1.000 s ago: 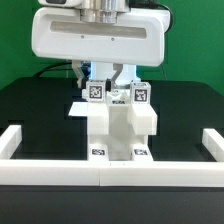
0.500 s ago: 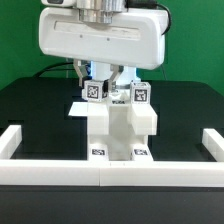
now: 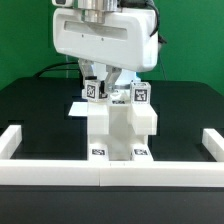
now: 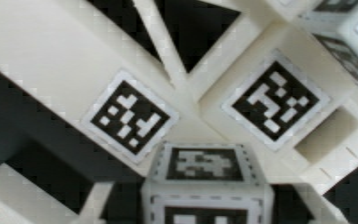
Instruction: Assemble chair
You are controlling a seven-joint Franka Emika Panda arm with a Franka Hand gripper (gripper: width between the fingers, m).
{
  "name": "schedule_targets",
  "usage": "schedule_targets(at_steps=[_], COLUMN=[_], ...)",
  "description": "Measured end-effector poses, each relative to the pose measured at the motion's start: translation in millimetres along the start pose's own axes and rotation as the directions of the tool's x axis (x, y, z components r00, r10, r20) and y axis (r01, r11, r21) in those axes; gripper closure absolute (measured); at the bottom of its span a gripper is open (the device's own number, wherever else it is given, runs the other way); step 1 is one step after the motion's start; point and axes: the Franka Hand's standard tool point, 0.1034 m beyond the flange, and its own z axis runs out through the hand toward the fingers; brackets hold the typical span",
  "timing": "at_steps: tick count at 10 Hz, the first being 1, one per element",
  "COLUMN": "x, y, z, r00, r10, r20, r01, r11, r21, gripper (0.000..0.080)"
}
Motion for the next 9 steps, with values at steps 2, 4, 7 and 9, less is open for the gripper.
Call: schedule_targets(at_steps=[2, 4, 7, 9], x=[-1.2, -2.4, -4.9, -6.1], y=[-1.3, -2.6, -5.4, -6.9], z=[0.1, 0.2, 0.5, 0.5], r00=[0.987, 0.957, 0.869, 0.808], r10=[0.158, 0.289, 0.494, 0.589], r20=[0.004, 0.009, 0.022, 0.030], r01=[-0.158, -0.289, -0.494, -0.589], r11=[0.987, 0.957, 0.869, 0.808], r21=[0.004, 0.007, 0.011, 0.011], gripper=[0.0511, 0.0511, 0.0511, 0.0511])
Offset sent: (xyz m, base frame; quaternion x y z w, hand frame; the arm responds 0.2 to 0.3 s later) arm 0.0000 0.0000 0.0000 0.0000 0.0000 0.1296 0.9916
